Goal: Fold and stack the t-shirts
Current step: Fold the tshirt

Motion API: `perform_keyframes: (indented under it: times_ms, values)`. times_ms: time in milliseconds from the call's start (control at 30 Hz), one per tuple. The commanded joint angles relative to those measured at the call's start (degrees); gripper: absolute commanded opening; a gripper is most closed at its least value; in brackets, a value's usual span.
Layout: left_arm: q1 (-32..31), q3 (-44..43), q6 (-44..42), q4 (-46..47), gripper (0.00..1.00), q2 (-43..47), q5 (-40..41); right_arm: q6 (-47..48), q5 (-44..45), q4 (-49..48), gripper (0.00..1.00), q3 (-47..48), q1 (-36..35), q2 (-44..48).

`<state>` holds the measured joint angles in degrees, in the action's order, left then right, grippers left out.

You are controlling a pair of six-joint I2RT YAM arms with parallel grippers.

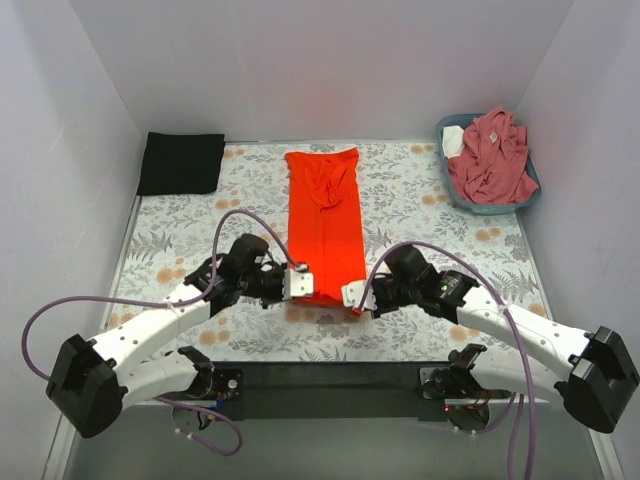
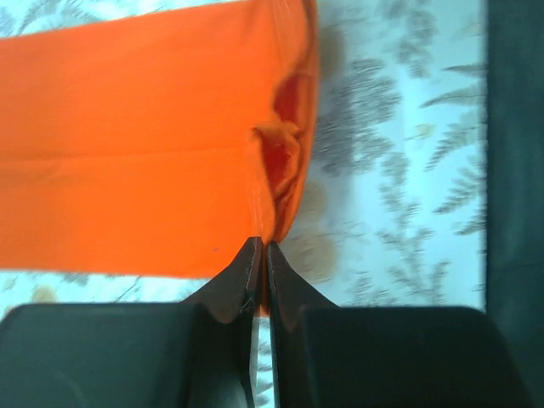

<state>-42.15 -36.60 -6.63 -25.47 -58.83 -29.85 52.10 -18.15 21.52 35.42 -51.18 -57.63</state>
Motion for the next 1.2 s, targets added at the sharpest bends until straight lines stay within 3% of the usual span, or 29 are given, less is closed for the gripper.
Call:
perform_keyframes:
  times_ms: [0,233,500,767,1167]
  values:
    - [6.9,-5.0,-5.1,0.6,0.00,-3.9,-3.0,5.5,-1.9,0.6,0.01,5.6,6.3,-4.1]
    - [17.3,-15.9,-12.6,8.7,0.00,-20.7,-7.2,14.9,-6.4,-3.2,0.01,19.1,18.1,-21.7]
    - [22.2,-24.5,-19.6,12.7,0.00,-36.4,-9.4,22.0,-8.7,-5.7,0.01,29.6,23.4,-35.5]
    - [25.3,-34.8,-21.5,13.9,0.00,-46.5,-10.0,23.9,-9.1,-6.2,0.01,39.5,26.2,-46.4]
    - [25.9,-38.7,-22.2,16.1,0.00,-52.9,-8.8,23.2,-9.7,-6.7,0.01,46.0,27.4,-53.6]
